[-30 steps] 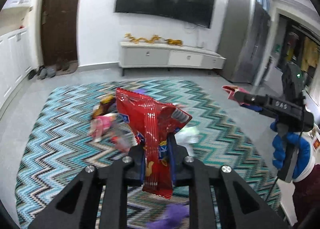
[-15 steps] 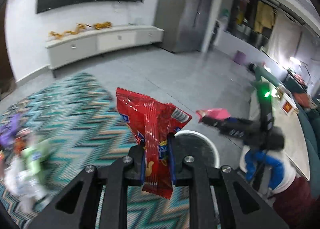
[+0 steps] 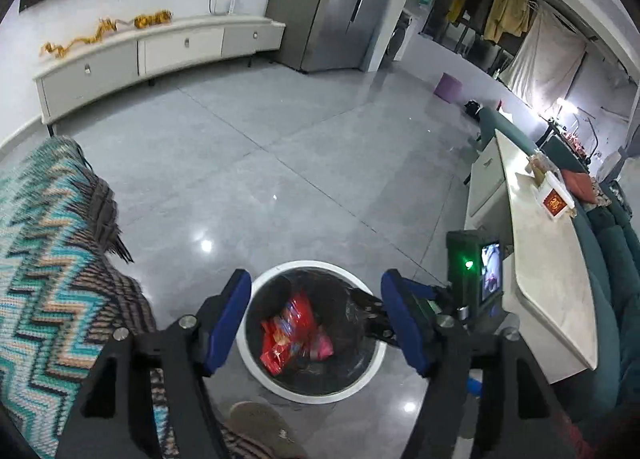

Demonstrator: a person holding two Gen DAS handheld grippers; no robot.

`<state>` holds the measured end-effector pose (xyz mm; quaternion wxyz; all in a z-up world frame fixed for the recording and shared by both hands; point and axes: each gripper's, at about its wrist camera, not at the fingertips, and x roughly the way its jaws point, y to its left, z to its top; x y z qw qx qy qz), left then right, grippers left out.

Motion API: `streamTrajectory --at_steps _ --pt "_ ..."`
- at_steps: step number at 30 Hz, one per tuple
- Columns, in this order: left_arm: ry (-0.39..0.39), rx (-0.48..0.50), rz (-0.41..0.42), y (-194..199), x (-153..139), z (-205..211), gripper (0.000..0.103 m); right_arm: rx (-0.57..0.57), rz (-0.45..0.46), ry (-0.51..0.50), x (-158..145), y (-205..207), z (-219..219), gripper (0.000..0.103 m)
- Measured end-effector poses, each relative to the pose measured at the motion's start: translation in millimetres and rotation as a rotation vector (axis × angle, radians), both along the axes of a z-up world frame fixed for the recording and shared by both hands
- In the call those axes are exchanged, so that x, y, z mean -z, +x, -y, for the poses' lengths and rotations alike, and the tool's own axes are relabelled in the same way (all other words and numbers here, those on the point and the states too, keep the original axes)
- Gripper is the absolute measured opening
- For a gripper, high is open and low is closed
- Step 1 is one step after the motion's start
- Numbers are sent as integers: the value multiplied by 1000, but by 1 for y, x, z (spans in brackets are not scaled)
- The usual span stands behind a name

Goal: Collect trash
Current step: 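Carry both items to the trash bin and release them inside, then grasp the pink-white wrapper with the left tool while the right tool grasps a white bag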

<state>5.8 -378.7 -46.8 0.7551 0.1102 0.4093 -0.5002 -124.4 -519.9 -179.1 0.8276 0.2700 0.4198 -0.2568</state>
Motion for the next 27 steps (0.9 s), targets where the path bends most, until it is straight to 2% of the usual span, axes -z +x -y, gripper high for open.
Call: streamTrajectory --at_steps 4,8,13,16,20,27 --pt "18 -72 155 -10 -18 -39 66 -4 56 -32 -30 -10 -10 76" --pt "23 -136 248 -15 -30 -89 65 -69 161 -47 -78 -6 -45 76" --pt "19 -239 284 -5 -37 -169 65 -229 273 -75 -135 19 -110 76" --pt "34 -320 289 11 -38 -219 65 -325 319 -85 -157 40 -147 75" --pt "48 -440 276 34 -37 -284 65 -445 355 -89 -177 70 -196 71" --pt "47 -607 228 76 -29 -375 62 -618 344 -96 -182 127 -268 64"
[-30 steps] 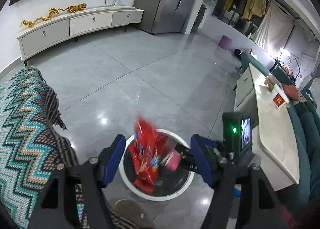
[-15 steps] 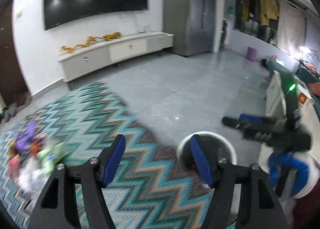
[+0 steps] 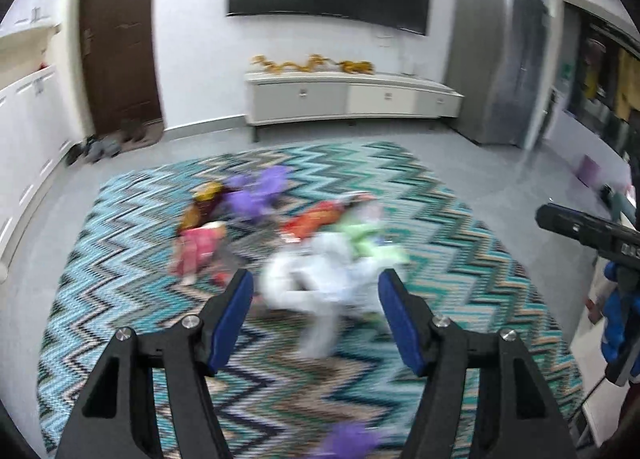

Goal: Collect trash
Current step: 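Grasp the pink-white wrapper with the left tool while the right tool grasps a white bag, then carry both items over the trash bin and open both tools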

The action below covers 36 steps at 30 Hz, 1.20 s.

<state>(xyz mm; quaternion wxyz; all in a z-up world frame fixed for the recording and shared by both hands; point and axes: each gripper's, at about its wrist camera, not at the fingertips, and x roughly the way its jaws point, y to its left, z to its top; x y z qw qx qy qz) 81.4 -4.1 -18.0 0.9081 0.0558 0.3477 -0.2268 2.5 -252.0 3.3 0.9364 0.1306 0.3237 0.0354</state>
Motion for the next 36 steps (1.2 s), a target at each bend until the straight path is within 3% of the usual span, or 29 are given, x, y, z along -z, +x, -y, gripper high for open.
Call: streamTrajectory --at_steps 7,14,18,21,22,23,27,36 --pt "-27 -134 -57 50 20 -63 57 -172 -34 1 13 45 -64 59" --pt "-15 -151 -104 102 40 -70 57 -299 -82 -16 34 92 -113 55" --pt "-12 -163 -161 131 58 -64 57 -315 -132 -15 50 116 -122 55" --pt "-21 -167 -207 143 70 -62 36 -343 -181 9 63 127 -126 51" --pt "-27 -163 -220 145 73 -62 29 -354 -186 17 65 127 -126 47" --pt "-32 -156 -221 143 75 -63 28 -368 -194 31 66 126 -126 37" --pt "-37 -140 -191 129 72 -63 23 -401 -183 61 65 110 -118 23" --pt "-80 -173 -75 77 29 -73 22 -364 -8 264 25 57 -72 16"
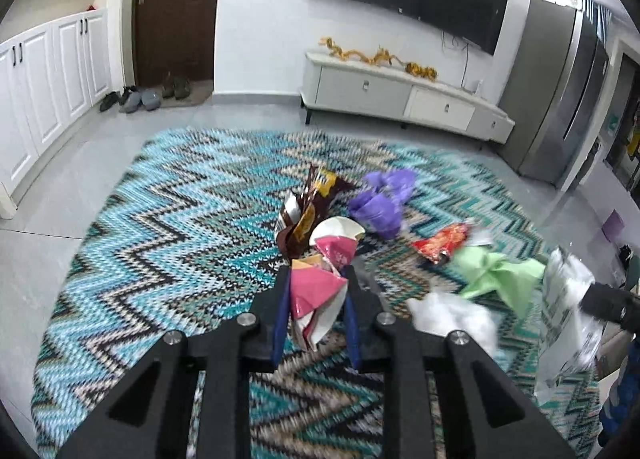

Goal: Collect trash
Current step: 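Carry both items over the trash bin and open both tools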

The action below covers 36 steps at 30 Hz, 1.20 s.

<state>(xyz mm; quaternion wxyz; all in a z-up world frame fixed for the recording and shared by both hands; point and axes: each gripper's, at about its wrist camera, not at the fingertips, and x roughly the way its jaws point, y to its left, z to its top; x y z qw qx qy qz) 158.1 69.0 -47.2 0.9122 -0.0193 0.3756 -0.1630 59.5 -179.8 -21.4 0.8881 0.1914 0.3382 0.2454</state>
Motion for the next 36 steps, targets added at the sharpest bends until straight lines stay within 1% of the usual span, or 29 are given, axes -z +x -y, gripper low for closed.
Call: streamTrajectory --at_steps 3,4,6,9,10,11,16,18,19,21,23,24,25,26,27,28,31,32,34,36 --pt "-18 22 40 -20 -19 4 22 39 38 48 -13 -17 18 15" --pt "-24 40 51 -27 -26 10 22 58 49 66 -16 -24 26 14" --pt "-43 86 59 -36 -37 27 22 115 69 82 -21 -39 45 10" --pt "-49 199 66 -50 -48 74 22 230 75 94 -24 -63 86 10" --pt "-53 255 63 -58 -50 98 22 275 71 95 -22 -74 104 10" --pt "-59 291 58 -63 -49 116 22 305 67 94 -21 -82 116 10" --pt "-77 523 13 -99 -42 227 22 524 10 84 2 -139 202 9" --pt "-61 597 -1 -114 -37 267 22 629 -44 49 18 -159 236 9" --pt "-46 632 -8 -121 -33 288 23 661 -67 40 25 -166 248 9" --pt "-23 682 -33 -131 -26 324 24 716 -122 38 43 -176 275 10" --pt "-23 725 -71 -137 -17 355 26 775 -181 30 62 -183 295 12" --pt "-26 747 -100 -139 -12 370 30 800 -213 29 75 -184 307 12" --pt "-27 759 -120 -141 -8 381 35 817 -230 30 81 -185 313 13" --pt "-29 769 -137 -142 -5 392 39 841 -249 31 89 -187 322 25" --pt "-29 777 -146 -142 -3 402 49 871 -265 24 96 -188 329 47" --pt "-31 783 -153 -143 0 412 55 900 -274 20 100 -192 335 55" --pt "-37 788 -166 -144 -1 419 56 931 -276 40 107 -207 340 57" --pt "-35 787 -153 -144 -3 418 56 934 -275 37 107 -209 339 57" --pt "-24 773 -98 -148 -10 407 56 927 -259 23 101 -213 335 57" --pt "-25 748 -50 -150 -18 394 56 916 -229 0 89 -215 325 57"
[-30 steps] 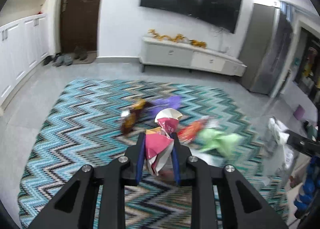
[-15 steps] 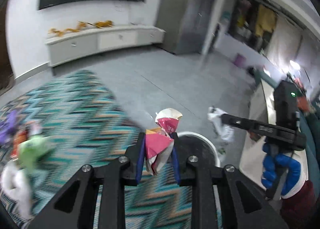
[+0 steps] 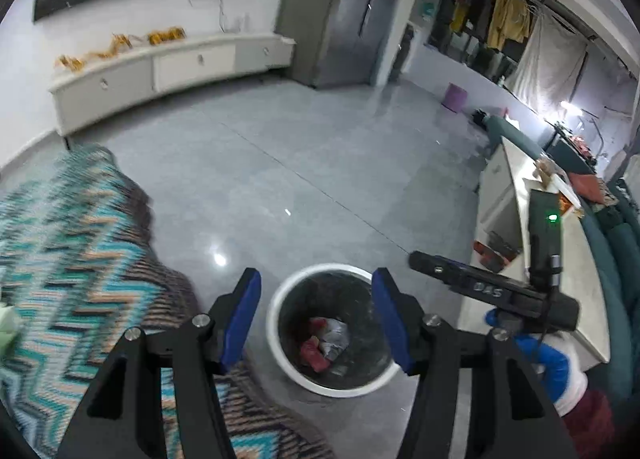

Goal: Collect trash
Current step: 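Carry both items over the trash bin and open both tools, then grasp the white plastic bag with the left tool while the right tool grasps the green bag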

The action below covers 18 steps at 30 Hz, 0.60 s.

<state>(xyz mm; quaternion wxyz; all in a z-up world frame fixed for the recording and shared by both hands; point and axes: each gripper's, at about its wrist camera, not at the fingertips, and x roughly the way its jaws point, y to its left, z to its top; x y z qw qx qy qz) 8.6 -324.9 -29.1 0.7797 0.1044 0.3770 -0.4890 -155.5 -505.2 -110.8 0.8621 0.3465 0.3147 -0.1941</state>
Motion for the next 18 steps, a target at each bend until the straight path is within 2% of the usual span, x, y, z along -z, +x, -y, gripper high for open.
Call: streamTrajectory --at_steps 2,6,12,18 --pt "-18 -28 36 1 -10 -21 56 -19 31 -14 -12 -2 -4 57" --pt "-15 -94 113 3 -29 -70 56 -96 97 -77 -50 13 -41 55" --pt "-28 -237 111 27 -39 -148 56 -253 171 -165 -101 43 -106 54" --pt "-9 -418 110 56 -33 -240 56 -410 186 -195 -120 89 -170 54"
